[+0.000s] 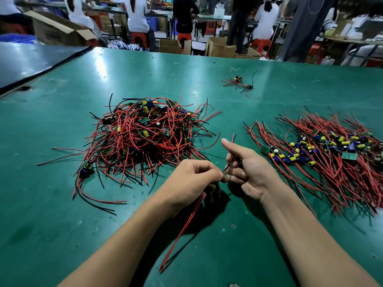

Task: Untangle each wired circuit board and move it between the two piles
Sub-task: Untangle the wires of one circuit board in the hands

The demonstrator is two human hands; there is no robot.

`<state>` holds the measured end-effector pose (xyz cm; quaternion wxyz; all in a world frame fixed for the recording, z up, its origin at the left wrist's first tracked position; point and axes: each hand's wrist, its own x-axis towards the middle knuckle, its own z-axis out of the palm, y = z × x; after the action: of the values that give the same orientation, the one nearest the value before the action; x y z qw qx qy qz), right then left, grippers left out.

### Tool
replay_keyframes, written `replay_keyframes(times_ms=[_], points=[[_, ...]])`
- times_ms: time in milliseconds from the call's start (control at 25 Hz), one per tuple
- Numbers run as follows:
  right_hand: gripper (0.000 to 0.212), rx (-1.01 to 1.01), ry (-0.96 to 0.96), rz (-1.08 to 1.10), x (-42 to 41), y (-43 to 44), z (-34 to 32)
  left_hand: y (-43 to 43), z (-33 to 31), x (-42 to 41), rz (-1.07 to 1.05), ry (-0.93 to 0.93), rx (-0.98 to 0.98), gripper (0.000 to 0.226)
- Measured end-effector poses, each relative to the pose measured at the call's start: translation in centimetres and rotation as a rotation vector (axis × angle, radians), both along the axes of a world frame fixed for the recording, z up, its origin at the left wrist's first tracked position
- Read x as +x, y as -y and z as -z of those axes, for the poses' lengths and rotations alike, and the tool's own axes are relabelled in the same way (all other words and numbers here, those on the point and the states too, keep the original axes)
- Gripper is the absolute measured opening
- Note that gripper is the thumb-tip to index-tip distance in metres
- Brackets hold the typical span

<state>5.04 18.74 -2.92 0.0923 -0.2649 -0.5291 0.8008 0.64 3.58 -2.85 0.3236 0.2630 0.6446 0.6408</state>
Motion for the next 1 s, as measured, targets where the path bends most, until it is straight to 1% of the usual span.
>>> replay_keyframes(times_ms=[40, 120, 200, 280, 320, 400, 560, 640, 760, 840, 920, 1000], points=[[0.041, 0.072, 0.013, -0.014, 0.1, 0.1, 0.0, -0.1, 0.1, 0.1, -0.016, -0.017, -0.006, 0.014], [0.043, 0.154, -0.003, -0.049, 0.2, 0.4, 0.2, -0.1, 0.2, 0.2, -0.030, -0.038, -0.005, 0.015], [0.042, 0.189, -0.046, -0.086, 0.4, 0.7, 0.3, -0.1, 0.2, 0.3, -0.029, -0.017, 0.011, 0.021], [0.038, 0.181, -0.092, -0.163, 0.7, 1.0, 0.2, -0.2, 0.3, 0.3, -0.070, 0.037, 0.030, 0.023], [0.037, 0.175, -0.110, -0.216, 0.8, 1.2, 0.1, -0.2, 0.4, 0.3, -0.101, 0.041, 0.037, 0.024], [0.035, 0.231, -0.112, -0.268, 0.9, 1.1, 0.0, -0.2, 0.5, 0.3, -0.139, 0.002, 0.040, 0.025], [0.034, 0.391, -0.058, -0.142, 0.9, 0.0, 0.0, 0.2, 0.3, 0.1, -0.070, -0.056, 0.012, 0.024], [0.034, 0.434, -0.061, -0.079, 1.0, -0.7, 0.1, 0.3, 0.1, 0.1, -0.028, -0.072, -0.002, 0.022], [0.038, 0.396, -0.090, 0.015, 1.0, -1.1, 0.2, 0.5, -0.1, 0.0, 0.020, -0.106, -0.031, 0.021], [0.043, 0.342, -0.073, 0.085, 0.7, -1.1, 0.2, 0.5, 0.0, 0.1, 0.035, -0.158, -0.065, 0.022], [0.051, 0.227, -0.020, 0.138, 0.5, -1.1, 0.1, 0.3, 0.0, 0.2, 0.031, -0.264, -0.117, 0.021], [0.052, 0.088, 0.032, 0.137, 0.4, -1.2, -0.2, 0.0, 0.2, 0.4, 0.025, -0.430, -0.188, 0.019]])
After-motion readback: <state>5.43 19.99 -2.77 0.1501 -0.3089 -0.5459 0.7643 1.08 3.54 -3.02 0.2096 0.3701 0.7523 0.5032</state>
